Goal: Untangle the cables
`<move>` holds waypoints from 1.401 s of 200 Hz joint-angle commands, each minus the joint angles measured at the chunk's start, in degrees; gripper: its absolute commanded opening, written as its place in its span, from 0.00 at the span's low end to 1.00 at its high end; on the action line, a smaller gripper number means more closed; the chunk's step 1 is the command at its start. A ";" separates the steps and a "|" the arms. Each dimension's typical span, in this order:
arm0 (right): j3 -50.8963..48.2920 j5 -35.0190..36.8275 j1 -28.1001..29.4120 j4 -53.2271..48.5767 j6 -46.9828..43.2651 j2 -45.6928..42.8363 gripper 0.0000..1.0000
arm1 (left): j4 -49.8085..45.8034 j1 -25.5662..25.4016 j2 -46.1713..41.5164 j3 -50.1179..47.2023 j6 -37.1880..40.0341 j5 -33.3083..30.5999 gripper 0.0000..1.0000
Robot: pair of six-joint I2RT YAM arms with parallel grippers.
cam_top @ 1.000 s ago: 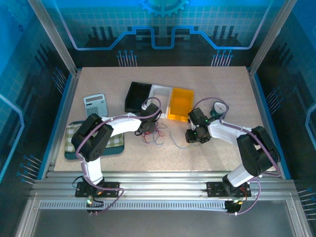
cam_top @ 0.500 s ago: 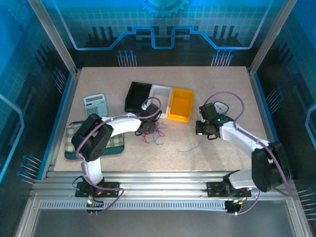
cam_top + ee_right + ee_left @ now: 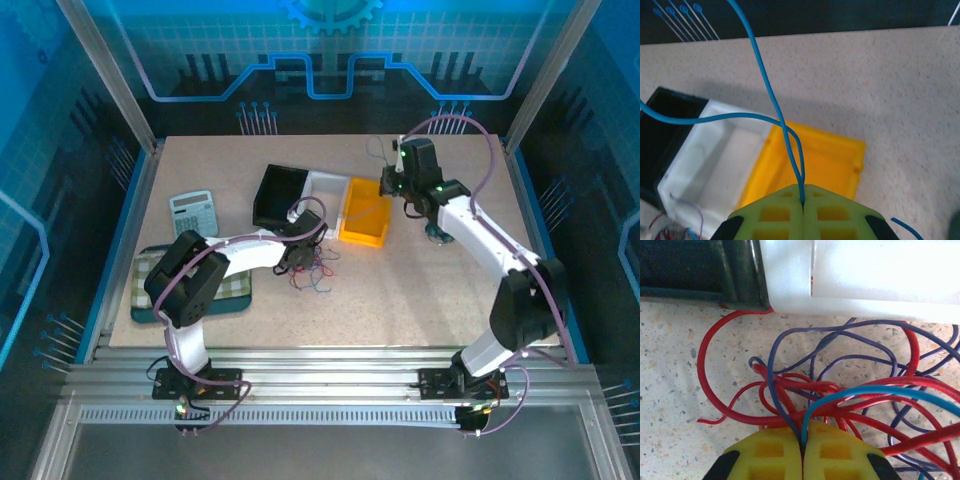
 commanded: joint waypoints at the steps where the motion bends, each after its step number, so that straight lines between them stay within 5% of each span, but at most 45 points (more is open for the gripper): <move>1: 4.47 0.99 -0.47 2.50 -1.96 5.68 0.00 | -0.02 -0.55 -0.56 -2.26 -0.13 2.13 0.00; 64: 11.46 8.93 -0.21 -1.76 -3.76 17.52 0.00 | -0.94 -0.54 -2.63 -3.86 -1.34 1.10 0.00; 143: 9.63 -2.51 3.14 -6.29 -4.53 21.19 0.00 | -1.60 -0.55 -2.05 -2.90 -1.61 0.98 0.00; 280: 19.08 -0.05 -2.30 -16.13 -3.83 29.84 0.00 | -2.02 -0.82 -1.80 -2.30 -0.96 0.65 0.00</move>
